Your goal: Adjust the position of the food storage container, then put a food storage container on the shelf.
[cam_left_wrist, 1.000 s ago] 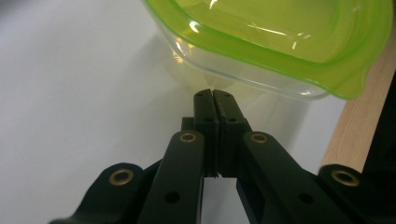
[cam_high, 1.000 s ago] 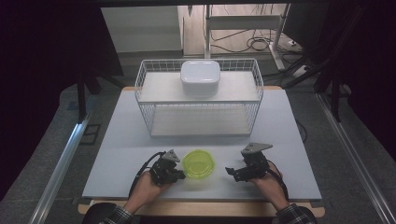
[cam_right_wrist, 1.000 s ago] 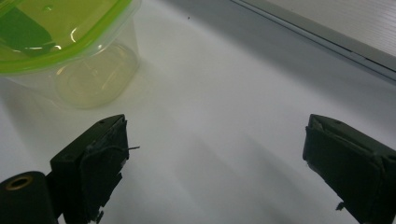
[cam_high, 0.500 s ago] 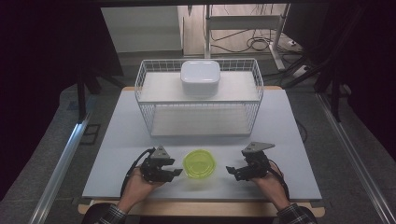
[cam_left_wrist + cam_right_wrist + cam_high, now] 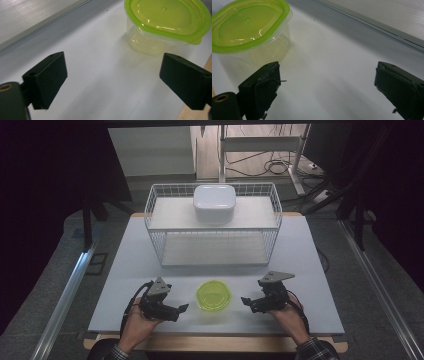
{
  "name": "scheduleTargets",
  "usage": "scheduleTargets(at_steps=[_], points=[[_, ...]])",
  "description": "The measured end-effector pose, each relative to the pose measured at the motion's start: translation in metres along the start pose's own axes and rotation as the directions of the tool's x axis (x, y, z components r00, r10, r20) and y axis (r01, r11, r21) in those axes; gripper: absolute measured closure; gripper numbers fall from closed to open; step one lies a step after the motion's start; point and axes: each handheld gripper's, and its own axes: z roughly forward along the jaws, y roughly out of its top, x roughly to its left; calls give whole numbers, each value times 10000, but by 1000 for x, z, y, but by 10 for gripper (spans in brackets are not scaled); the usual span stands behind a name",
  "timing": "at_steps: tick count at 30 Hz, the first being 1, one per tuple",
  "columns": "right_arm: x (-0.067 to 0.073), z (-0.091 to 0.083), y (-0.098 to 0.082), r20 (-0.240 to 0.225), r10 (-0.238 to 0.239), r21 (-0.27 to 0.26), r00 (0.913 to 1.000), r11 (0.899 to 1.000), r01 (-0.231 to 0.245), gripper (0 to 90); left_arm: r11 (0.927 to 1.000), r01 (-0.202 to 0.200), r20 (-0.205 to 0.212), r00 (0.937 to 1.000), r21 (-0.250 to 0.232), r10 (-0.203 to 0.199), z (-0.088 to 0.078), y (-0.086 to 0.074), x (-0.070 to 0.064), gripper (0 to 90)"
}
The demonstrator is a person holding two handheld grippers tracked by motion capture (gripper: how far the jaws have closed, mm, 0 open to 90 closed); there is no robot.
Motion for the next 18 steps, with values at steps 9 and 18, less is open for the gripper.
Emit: scheduleTargets(at_steps=[9, 18], points=[[0, 0, 0, -6, -32, 82, 10000, 10000, 32, 67, 9998, 177, -205, 9996, -110, -180, -10, -18, 4, 29], [0, 1, 0, -43, -35, 85, 10000, 10000, 35, 45, 9982, 411, -326, 9986, -435, -425, -14, -28, 10, 17]])
